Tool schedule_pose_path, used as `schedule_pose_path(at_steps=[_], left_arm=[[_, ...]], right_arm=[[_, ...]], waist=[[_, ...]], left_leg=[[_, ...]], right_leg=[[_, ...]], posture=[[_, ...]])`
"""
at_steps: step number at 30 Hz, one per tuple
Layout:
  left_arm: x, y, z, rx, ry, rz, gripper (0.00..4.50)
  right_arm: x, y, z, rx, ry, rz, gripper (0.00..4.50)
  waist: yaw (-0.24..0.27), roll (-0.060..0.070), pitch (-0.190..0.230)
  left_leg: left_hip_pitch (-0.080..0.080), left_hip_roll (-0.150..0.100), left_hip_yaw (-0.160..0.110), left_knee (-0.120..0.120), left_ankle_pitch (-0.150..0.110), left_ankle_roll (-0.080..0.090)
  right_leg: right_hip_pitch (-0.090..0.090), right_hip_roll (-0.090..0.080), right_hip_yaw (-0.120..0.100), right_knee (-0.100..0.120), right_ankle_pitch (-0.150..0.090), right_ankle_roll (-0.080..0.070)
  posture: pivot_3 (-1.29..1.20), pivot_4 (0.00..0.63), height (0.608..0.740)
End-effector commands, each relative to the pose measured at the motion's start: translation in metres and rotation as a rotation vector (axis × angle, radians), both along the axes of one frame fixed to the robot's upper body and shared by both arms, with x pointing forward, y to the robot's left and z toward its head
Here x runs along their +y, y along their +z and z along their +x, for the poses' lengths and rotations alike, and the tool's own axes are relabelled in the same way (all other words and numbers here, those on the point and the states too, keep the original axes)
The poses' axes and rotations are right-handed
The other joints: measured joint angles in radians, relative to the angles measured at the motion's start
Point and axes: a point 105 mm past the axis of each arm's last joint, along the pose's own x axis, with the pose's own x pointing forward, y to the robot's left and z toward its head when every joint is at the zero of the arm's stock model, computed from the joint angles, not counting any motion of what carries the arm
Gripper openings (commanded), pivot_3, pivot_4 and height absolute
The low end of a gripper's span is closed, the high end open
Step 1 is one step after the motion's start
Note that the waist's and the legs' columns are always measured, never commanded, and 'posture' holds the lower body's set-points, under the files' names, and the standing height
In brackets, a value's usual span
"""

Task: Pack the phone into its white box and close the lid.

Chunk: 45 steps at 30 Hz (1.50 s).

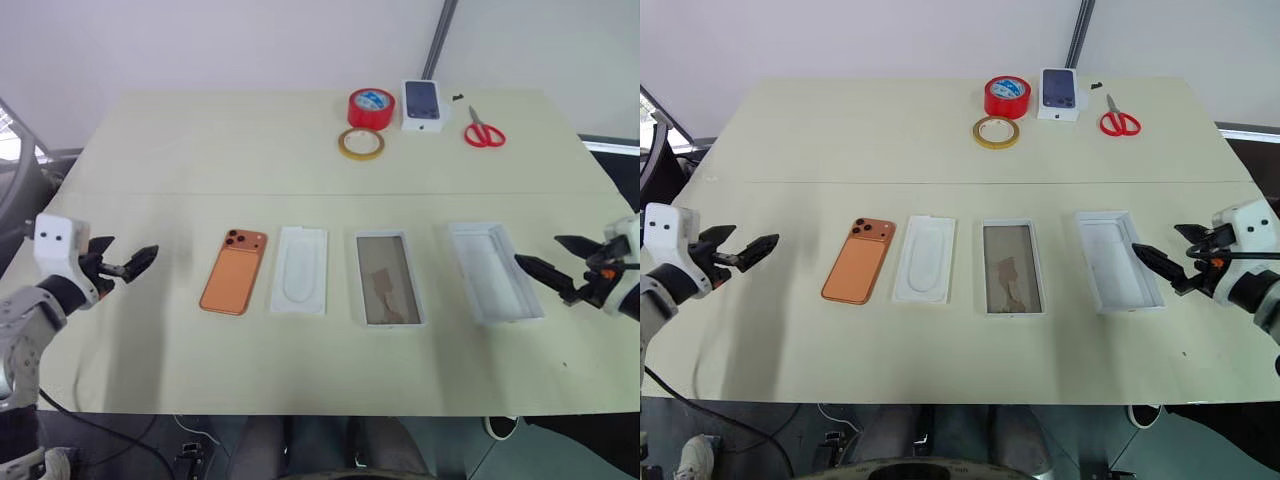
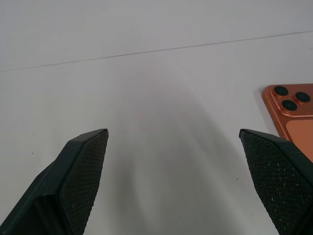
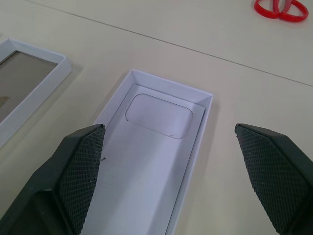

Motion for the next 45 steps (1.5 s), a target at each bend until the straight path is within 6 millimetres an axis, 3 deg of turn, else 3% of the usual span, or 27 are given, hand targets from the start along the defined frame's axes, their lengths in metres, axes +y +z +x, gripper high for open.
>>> schedule_pose_path(at_steps=[1, 4, 12, 16, 19, 22, 26, 32, 36, 45], left_arm=[[-0.006, 0.021, 0.002, -0.069, -0.02, 0.016, 4.5], [-0.002, 0.018, 0.003, -0.065, 0.001, 0.012, 4.5], [-0.023, 0.019, 0.004, -0.056, -0.072, -0.008, 4.5], [-0.059, 0.015, 0.004, -0.034, -0.197, -0.053, 4.5], [-0.097, 0.006, 0.003, 0.002, -0.325, -0.085, 4.5], [-0.143, 0.01, 0.001, 0.022, -0.475, -0.166, 4.5], [-0.183, 0.003, -0.006, 0.092, -0.579, -0.155, 4.5], [-0.196, -0.017, -0.003, 0.257, -0.468, -0.208, 4.5], [-0.201, -0.014, -0.003, 0.279, -0.446, -0.285, 4.5], [-0.209, -0.027, 0.003, 0.426, -0.382, -0.369, 4.5]], right_arm=[[0.002, 0.013, 0.004, -0.044, 0.029, -0.035, 4.44], [-0.002, 0.01, 0.009, -0.056, -0.011, -0.027, 4.44], [0.02, 0.01, 0.006, -0.054, 0.061, -0.011, 4.44], [0.049, 0.016, 0.005, -0.062, 0.173, -0.003, 4.44], [0.071, 0.018, 0.002, -0.067, 0.265, -0.017, 4.44], [0.099, 0.019, -0.001, -0.079, 0.366, -0.028, 4.44], [0.118, 0.012, 0.0, -0.075, 0.43, -0.071, 4.44], [0.137, 0.002, -0.001, -0.064, 0.485, -0.083, 4.44], [0.136, -0.003, -0.008, -0.045, 0.485, -0.088, 4.44], [0.134, -0.006, -0.019, -0.019, 0.487, -0.1, 4.44]], waist=[[0.0, 0.0, 0.0], [-0.001, 0.0, 0.0], [0.0, 0.0, 0.0], [-0.001, 0.0, 0.0], [0.001, 0.0, 0.0], [0.003, 0.0, 0.0], [0.0, 0.0, 0.0], [0.0, 0.0, 0.0], [0.006, 0.0, 0.0], [0.006, -0.001, 0.0]], left_leg=[[0.0, 0.0, 0.0, 0.0, 0.0, 0.0], [0.0, 0.0, 0.0, 0.0, 0.0, 0.0], [0.0, 0.0, 0.0, 0.001, 0.0, 0.0], [0.0, 0.0, 0.0, 0.001, 0.0, 0.0], [0.0, 0.0, 0.0, 0.001, 0.0, 0.0], [-0.001, 0.0, -0.001, 0.003, 0.0, 0.0], [-0.002, 0.0, -0.001, 0.006, 0.0, 0.0], [-0.002, 0.001, -0.002, 0.006, 0.0, 0.0], [-0.003, 0.0, -0.002, 0.009, -0.001, 0.001], [-0.002, 0.0, -0.003, 0.009, 0.0, 0.001]], right_leg=[[0.0, 0.0, 0.0, 0.0, 0.0, 0.0], [0.0, 0.0, 0.0, 0.0, 0.0, 0.0], [0.0, 0.0, 0.0, 0.0, 0.0, 0.0], [0.0, 0.0, 0.0, 0.001, 0.0, 0.0], [0.0, 0.0, 0.0, 0.001, 0.0, 0.0], [0.0, 0.001, 0.0, 0.001, 0.0, 0.0], [0.001, 0.002, 0.0, 0.002, 0.0, 0.0], [0.001, 0.003, 0.0, 0.002, 0.0, 0.0], [0.001, 0.002, 0.0, 0.001, 0.0, 0.0], [0.002, 0.003, 0.0, 0.002, 0.0, 0.0]], posture=[[0.0, 0.15, 0.74], [0.0, 0.15, 0.74], [0.0, 0.15, 0.74], [0.0, 0.15, 0.74], [0.0, 0.15, 0.74], [0.0, 0.15, 0.74], [0.0, 0.15, 0.74], [0.0, 0.15, 0.74], [0.0, 0.15, 0.74], [0.0, 0.15, 0.74]])
